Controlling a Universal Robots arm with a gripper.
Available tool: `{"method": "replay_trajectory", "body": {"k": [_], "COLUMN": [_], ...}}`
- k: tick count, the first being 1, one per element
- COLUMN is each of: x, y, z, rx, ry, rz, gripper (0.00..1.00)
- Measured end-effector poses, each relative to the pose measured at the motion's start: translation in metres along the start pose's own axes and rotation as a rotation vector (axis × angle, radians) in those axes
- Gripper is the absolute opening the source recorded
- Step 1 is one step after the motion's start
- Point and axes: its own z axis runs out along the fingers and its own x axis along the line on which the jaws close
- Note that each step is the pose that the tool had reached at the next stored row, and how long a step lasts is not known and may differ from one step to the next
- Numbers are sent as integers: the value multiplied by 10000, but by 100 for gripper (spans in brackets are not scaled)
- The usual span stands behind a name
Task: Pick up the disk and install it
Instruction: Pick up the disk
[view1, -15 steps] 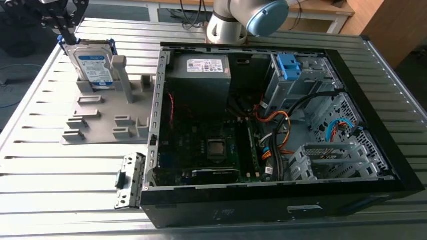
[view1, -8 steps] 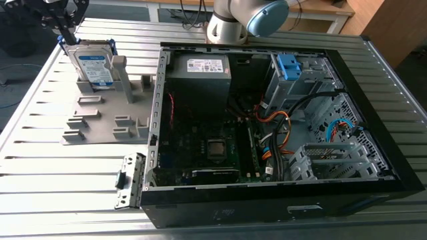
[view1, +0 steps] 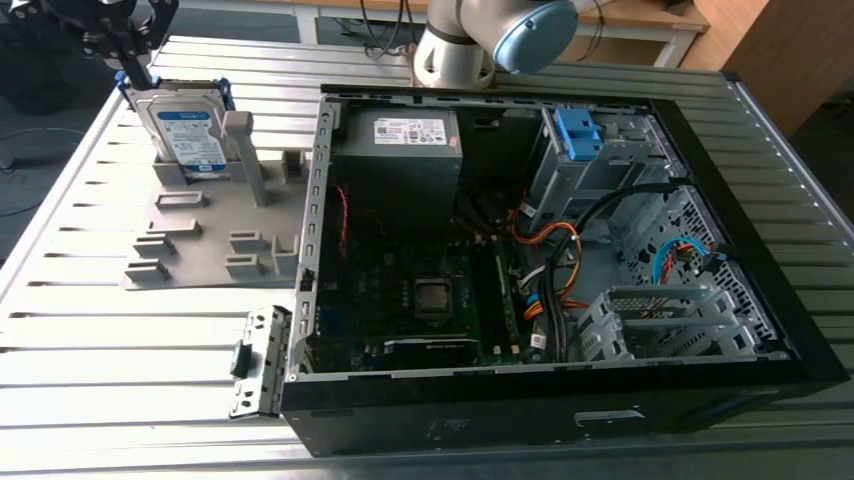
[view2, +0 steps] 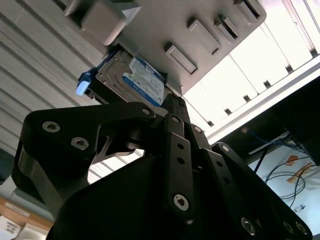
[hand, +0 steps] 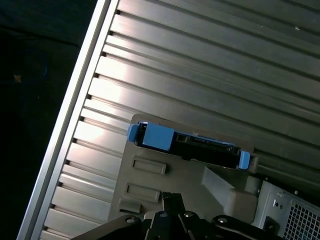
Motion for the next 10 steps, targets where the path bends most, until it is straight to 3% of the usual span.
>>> {"method": "replay_trajectory", "body": {"k": [10], "x": [0], "y": [0], "z": [0], "rx": [-20], "ry": [26], "rz": [-776], "gripper": [11]}}
